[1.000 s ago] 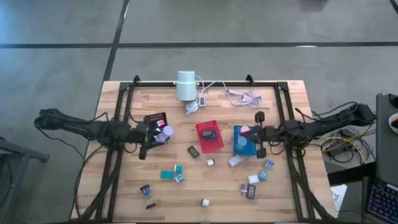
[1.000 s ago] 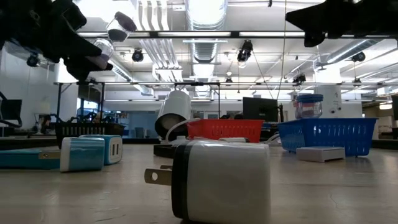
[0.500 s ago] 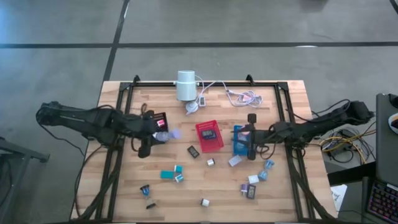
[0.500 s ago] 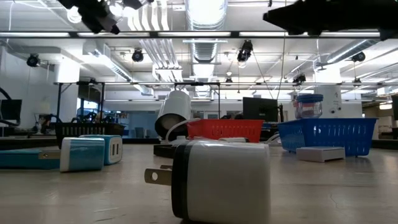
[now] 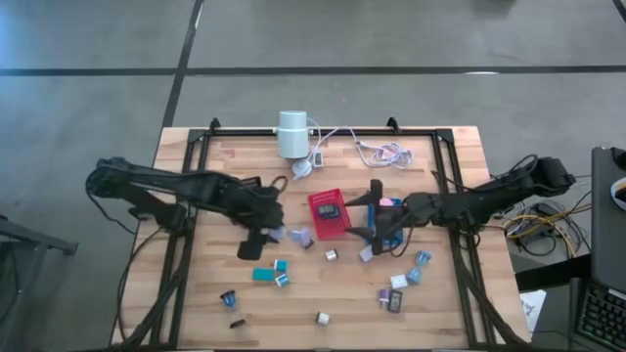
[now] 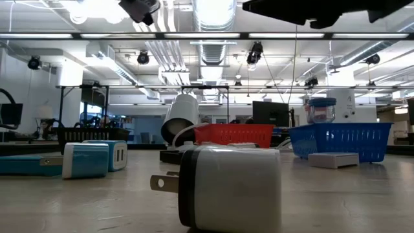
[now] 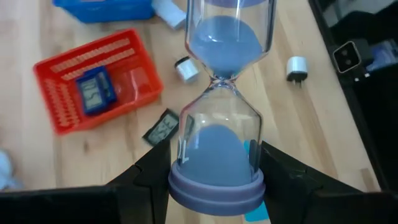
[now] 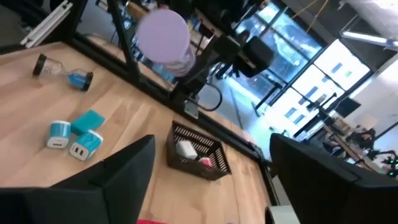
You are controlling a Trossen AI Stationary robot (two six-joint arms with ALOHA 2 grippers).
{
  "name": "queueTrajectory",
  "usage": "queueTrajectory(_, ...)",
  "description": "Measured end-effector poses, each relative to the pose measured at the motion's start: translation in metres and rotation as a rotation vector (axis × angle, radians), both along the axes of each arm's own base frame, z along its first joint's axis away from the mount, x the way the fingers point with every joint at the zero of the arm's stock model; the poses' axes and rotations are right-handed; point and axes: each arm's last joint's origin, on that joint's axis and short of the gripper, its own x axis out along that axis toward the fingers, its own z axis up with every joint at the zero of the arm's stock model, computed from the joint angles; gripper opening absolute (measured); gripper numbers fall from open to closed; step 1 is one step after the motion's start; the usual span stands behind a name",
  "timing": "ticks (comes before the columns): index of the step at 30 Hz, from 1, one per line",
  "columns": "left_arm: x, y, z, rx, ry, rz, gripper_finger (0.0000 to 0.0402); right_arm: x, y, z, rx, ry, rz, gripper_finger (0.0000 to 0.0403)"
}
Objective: Pick & Place Office items
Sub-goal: Put the purple hourglass into the blue bin
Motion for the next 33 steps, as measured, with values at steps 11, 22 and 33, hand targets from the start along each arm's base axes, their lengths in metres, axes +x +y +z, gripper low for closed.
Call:
queueTrajectory(11, 0.049, 0.008, -0.005, -0.035, 0.114, -0.061, 0.0179, 0.025, 0.014, 0.007, -0.035, 0.097, 0.035, 0.0328)
queueTrajectory(22, 0.064, 0.023, -0.008, -0.023, 0.137, -0.042, 0.0179, 0.034, 0.031, 0.013, -0.050, 0.086, 0.076, 0.0331)
queueTrajectory(33, 0.068, 0.030, -0.009, -0.021, 0.118, -0.028, 0.0179, 0.048, 0.036, 0.007, -0.066, 0.110, 0.042, 0.0336)
